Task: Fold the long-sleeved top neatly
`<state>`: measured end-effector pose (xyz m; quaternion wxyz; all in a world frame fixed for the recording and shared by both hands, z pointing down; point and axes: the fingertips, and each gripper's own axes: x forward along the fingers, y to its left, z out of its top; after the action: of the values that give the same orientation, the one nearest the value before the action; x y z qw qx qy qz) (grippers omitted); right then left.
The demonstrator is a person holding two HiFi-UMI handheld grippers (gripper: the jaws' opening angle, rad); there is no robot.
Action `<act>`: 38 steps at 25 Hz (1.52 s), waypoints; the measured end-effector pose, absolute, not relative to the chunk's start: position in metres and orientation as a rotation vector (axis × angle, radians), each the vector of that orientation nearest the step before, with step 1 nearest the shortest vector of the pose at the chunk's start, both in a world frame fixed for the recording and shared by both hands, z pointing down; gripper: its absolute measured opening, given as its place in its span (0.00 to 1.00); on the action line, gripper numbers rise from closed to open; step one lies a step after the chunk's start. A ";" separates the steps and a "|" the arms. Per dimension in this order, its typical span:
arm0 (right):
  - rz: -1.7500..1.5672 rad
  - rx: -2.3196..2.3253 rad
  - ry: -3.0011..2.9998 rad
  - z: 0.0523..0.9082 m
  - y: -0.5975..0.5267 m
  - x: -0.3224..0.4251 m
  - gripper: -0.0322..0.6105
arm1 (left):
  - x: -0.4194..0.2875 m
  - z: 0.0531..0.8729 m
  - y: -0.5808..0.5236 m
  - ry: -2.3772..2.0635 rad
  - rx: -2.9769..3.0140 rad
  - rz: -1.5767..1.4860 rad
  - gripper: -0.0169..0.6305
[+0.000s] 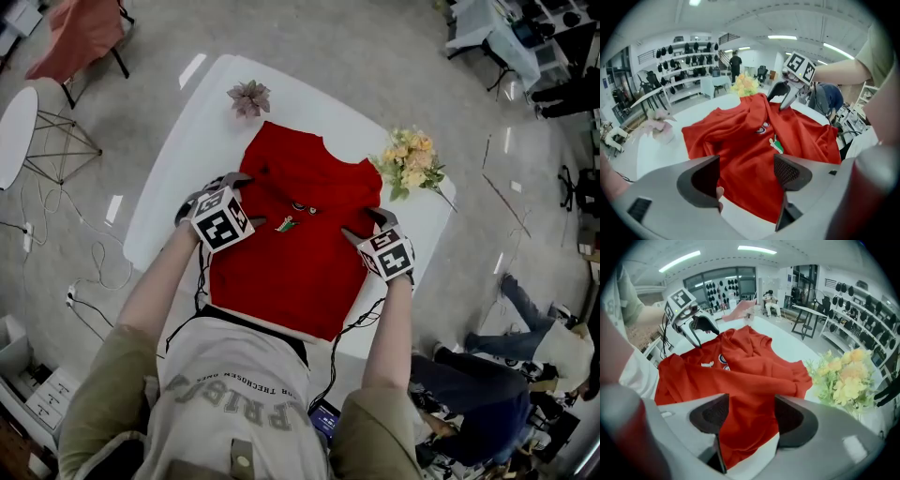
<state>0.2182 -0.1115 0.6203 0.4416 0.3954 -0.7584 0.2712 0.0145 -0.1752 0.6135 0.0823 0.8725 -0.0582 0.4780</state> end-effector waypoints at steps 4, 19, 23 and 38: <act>0.608 1.033 -1.983 0.579 -0.133 0.219 0.51 | 0.014 0.579 -0.208 -0.339 2.686 1.356 0.59; 0.611 0.758 -1.877 0.606 -0.178 0.218 0.20 | 0.027 0.628 -0.224 -0.261 2.597 1.662 0.57; 0.405 0.831 -1.952 0.571 -0.171 0.204 0.15 | 0.020 0.630 -0.222 -0.251 2.590 1.672 0.57; 0.006 0.800 -1.939 0.579 -0.023 0.167 0.16 | 0.013 0.605 -0.202 -0.236 2.686 1.672 0.57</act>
<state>0.1668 -0.0233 0.5793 0.4988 0.3306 -0.8012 0.0023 0.0133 -0.2017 0.6049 -0.0154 0.8465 -0.0743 0.5269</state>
